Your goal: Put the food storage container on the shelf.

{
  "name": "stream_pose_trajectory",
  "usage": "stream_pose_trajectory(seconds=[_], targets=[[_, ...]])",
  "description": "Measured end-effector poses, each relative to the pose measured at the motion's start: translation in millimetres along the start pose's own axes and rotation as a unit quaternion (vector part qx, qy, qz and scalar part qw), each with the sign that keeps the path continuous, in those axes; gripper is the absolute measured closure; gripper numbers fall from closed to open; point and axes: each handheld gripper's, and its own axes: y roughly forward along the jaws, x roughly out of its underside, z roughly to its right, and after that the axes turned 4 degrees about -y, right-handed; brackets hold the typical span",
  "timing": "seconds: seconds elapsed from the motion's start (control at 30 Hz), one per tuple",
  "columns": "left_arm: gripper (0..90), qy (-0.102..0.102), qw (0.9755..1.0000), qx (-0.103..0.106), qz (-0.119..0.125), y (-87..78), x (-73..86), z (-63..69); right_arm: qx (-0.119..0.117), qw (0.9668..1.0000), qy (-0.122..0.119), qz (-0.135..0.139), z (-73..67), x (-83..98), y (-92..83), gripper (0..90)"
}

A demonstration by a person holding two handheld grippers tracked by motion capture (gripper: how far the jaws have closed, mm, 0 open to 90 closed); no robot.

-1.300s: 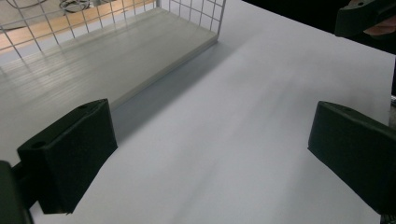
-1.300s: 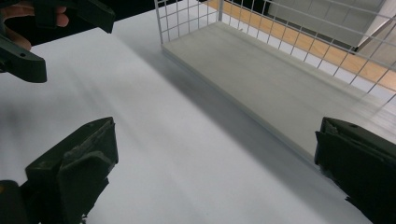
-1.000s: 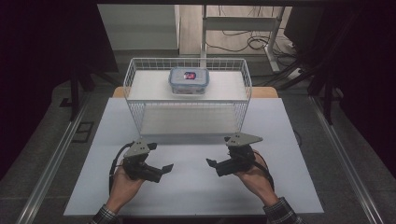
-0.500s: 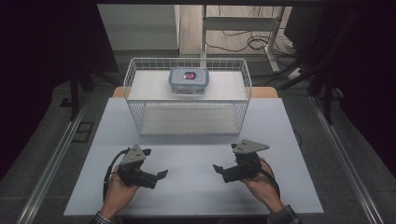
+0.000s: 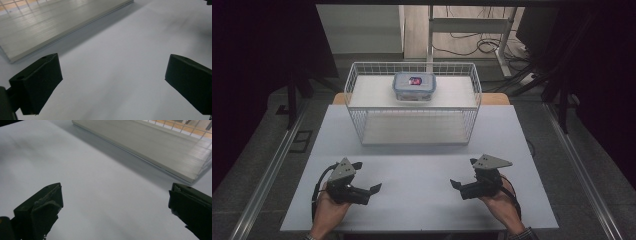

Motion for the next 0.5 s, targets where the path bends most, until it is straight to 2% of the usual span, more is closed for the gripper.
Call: stream_pose_trajectory(seconds=[0.27,0.5], targets=[[0.6,-0.018,0.9998,-0.012,0.003,-14.3,12.7,-9.9,0.021,0.9997,0.006,-0.013,4.1,13.8,-5.7,0.0],[0.7,-0.030,0.9991,-0.031,0.003,-28.0,25.1,-18.6,0.038,0.9991,0.014,-0.011,9.9,23.9,-14.9,0.0]])
